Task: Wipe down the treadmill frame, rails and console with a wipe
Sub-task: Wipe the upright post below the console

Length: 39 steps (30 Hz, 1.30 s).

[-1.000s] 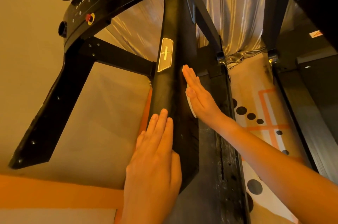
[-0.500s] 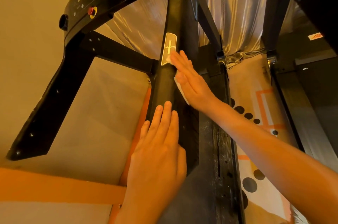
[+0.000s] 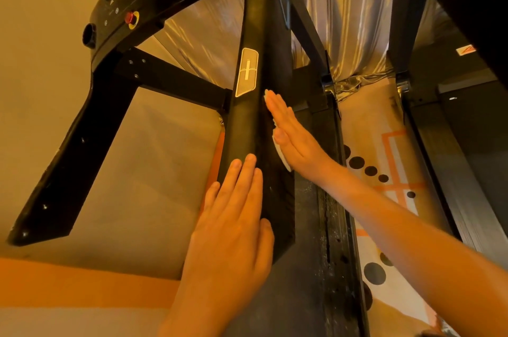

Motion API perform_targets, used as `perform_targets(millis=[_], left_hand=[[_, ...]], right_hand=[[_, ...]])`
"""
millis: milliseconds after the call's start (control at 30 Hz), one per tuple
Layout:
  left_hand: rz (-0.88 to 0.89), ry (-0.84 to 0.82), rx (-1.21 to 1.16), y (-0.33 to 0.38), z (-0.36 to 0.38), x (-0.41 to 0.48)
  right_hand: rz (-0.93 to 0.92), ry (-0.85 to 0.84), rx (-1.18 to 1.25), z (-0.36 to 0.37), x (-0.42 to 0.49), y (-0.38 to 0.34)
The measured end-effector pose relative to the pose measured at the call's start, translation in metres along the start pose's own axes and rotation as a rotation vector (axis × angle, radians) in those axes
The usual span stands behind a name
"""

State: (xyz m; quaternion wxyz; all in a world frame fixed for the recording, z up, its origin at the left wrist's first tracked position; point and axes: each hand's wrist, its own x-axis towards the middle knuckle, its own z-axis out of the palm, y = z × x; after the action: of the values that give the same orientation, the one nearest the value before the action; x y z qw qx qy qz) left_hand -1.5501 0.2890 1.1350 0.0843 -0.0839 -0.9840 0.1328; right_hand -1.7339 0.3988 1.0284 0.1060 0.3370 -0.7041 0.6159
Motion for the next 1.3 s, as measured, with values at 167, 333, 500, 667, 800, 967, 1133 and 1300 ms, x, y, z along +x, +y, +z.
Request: perform_targets(millis=[167,333,500,667,800,967,1133,1300], left_hand=[[0.003,0.038,0.027,0.002,0.001,0.001],[0.005,0.048,0.08,0.004,0.0,0.003],[0.009,0.053,0.054,0.003,0.001,0.002],[0.019,0.073,0.053,0.002,0.003,0.003],[0.027,0.096,0.054,0.001,0.004,0.002],[0.036,0.111,0.035,0.0,0.005,0.001],[0.03,0.111,0.023,0.001,0.004,0.003],[0.025,0.105,0.001,0.001,0.005,0.003]], right_hand=[[-0.013,0.072,0.053,0.006,0.015,-0.011],[-0.168,-0.027,-0.039,-0.001,0.048,-0.032],[-0.127,0.016,-0.028,-0.005,0.019,-0.015],[0.12,0.139,0.144,0.028,-0.026,-0.001],[0.167,0.124,0.145,0.025,-0.029,0.012],[0.207,0.133,0.184,0.018,-0.016,0.01],[0.176,0.143,0.221,0.022,-0.01,0.003],[0.298,0.126,0.215,0.024,-0.029,0.023]])
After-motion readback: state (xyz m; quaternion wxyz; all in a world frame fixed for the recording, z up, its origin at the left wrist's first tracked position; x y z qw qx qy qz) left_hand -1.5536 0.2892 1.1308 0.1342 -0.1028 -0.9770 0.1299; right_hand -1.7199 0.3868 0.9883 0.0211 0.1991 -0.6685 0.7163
